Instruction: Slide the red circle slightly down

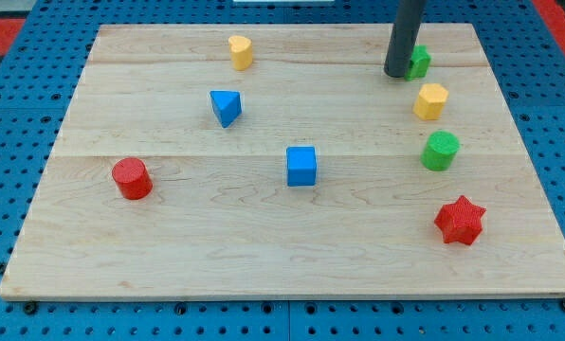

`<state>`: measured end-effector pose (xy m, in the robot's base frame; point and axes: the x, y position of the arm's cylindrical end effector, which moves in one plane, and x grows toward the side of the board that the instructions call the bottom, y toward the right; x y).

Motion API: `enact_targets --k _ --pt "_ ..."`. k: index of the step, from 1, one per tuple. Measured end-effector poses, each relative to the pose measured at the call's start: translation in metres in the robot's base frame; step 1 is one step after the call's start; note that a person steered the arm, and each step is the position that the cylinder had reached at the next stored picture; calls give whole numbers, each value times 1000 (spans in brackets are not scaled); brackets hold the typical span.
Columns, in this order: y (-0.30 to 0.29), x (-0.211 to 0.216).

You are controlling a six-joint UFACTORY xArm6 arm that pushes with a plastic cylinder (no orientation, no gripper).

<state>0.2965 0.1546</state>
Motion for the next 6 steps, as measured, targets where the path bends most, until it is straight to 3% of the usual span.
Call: enact_targets --k 4,6 --pt "0 10" --pt "-200 9"
